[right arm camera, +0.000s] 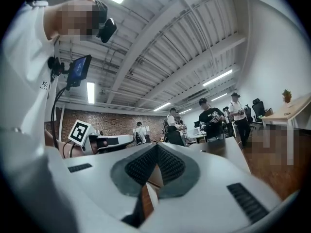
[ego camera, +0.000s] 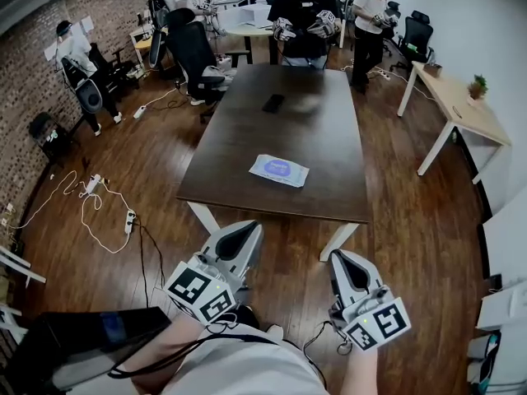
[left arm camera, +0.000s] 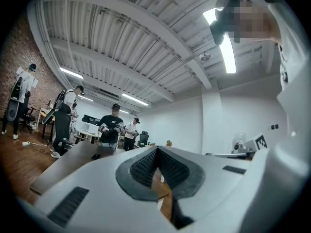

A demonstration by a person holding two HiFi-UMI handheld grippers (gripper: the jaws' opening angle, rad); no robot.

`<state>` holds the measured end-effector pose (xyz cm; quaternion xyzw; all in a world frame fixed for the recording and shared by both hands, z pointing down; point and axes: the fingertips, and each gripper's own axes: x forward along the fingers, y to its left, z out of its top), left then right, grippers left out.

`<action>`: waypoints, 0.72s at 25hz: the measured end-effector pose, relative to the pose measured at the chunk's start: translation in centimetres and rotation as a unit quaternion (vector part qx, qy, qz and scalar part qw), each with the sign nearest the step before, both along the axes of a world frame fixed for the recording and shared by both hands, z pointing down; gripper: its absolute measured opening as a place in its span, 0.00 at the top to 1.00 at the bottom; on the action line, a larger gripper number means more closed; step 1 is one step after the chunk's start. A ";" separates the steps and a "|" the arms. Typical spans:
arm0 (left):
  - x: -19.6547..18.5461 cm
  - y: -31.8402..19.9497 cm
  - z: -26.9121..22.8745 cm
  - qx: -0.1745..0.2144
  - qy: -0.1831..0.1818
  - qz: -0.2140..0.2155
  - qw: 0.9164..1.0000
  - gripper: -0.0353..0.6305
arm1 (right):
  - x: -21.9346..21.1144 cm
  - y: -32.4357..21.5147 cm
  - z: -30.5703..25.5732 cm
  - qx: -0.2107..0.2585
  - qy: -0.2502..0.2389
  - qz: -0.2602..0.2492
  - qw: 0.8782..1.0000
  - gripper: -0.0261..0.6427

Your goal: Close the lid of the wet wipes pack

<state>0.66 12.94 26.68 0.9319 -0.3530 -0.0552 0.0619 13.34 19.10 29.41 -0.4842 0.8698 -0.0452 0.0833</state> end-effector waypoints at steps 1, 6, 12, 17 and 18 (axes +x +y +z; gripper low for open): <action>-0.1 0.1 -0.1 0.002 -0.001 0.000 1.000 0.95 | -0.1 0.1 0.2 0.000 -0.001 -0.001 1.000 0.95; -0.6 0.0 -0.7 0.009 -0.001 0.001 1.000 0.95 | -0.1 0.4 0.6 -0.005 0.000 0.007 1.000 0.95; -2.6 -0.7 -1.0 0.009 0.006 0.003 1.000 0.95 | -0.5 0.4 0.3 -0.009 0.013 0.029 0.999 0.95; -4.9 -1.2 -1.3 0.009 0.010 0.004 1.000 0.95 | -1.1 0.6 -0.6 -0.004 0.022 0.061 0.998 0.95; -5.3 -1.2 -1.3 0.008 0.011 0.004 1.000 0.95 | -1.4 0.5 -0.8 -0.003 0.025 0.064 0.998 0.95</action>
